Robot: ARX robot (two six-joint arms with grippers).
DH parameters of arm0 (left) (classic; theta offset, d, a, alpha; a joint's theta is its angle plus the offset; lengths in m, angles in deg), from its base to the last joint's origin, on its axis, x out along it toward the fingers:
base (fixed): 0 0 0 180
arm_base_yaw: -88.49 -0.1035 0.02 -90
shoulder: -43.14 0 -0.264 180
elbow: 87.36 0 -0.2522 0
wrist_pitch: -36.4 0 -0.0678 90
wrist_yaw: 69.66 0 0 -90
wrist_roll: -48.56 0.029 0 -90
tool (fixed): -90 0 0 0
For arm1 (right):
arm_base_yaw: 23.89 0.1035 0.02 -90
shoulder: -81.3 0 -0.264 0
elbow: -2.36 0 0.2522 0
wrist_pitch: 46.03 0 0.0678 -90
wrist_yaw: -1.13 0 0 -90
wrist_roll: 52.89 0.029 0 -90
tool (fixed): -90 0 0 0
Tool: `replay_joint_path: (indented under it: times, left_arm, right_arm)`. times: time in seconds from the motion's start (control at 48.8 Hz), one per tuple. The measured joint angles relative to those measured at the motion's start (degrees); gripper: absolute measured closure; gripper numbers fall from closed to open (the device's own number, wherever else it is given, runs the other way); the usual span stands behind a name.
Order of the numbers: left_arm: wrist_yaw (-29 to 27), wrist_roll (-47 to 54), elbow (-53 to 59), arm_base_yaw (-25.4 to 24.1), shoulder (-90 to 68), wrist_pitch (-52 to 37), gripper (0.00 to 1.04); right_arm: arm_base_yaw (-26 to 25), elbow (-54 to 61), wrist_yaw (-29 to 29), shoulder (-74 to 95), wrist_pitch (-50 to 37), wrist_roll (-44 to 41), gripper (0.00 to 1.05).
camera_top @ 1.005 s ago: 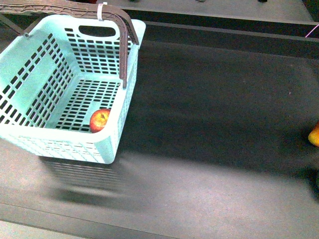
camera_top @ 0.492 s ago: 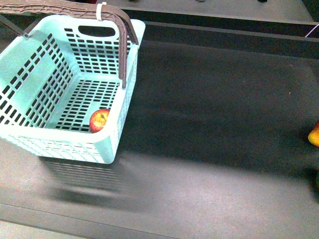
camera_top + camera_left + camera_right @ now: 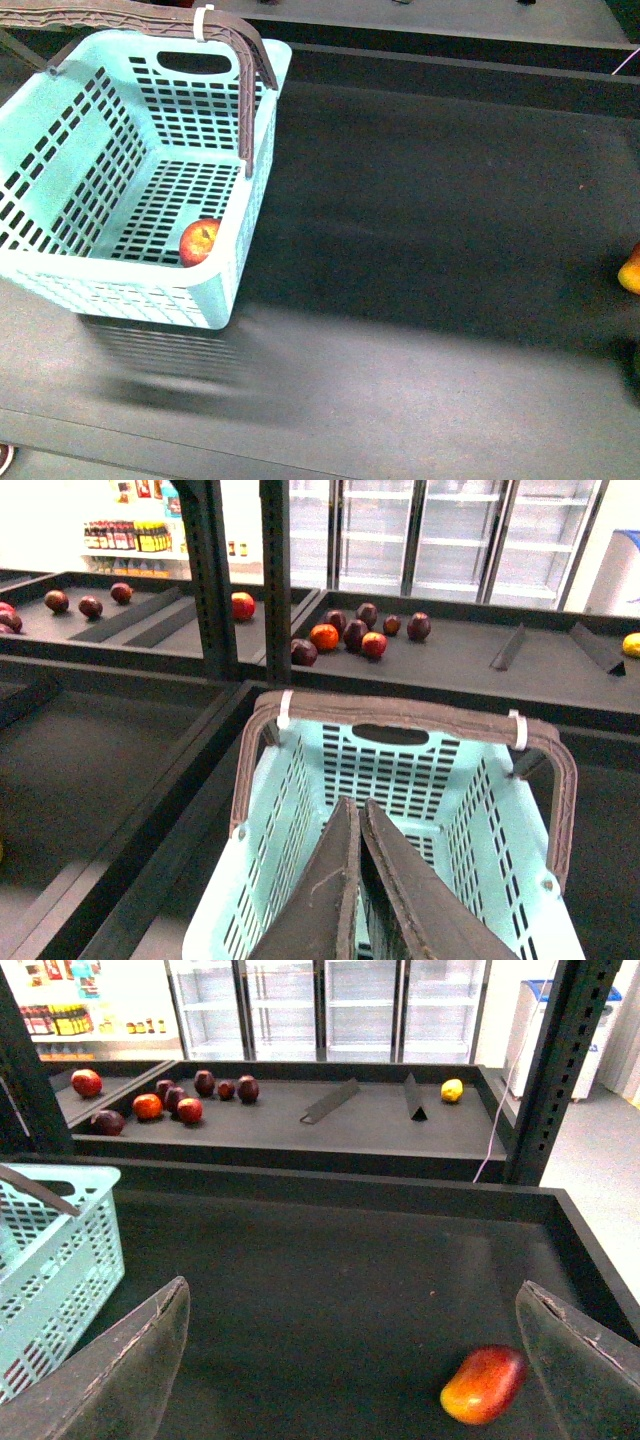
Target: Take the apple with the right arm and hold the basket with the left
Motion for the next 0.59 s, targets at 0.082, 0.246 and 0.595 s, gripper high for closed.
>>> replay_joint_path:
  times: [0.082,0.246,0.595]
  left_arm:
    - [0.0,0.0,0.7,0.0,4.3,3.7,1.01]
    - [0.0,0.0,0.9,0.0,12.7,11.0,1.01]
    - [0.0,0.0,0.9,0.0,25.6,23.0,1.01]
  right_arm:
    - [0.0,0.0,0.0,0.0,0.0,0.0,0.09]
    - [0.0,0.0,0.0,0.0,0.0,0.0,0.09]
    - [0.0,0.0,0.0,0.0,0.0,0.0,0.09]
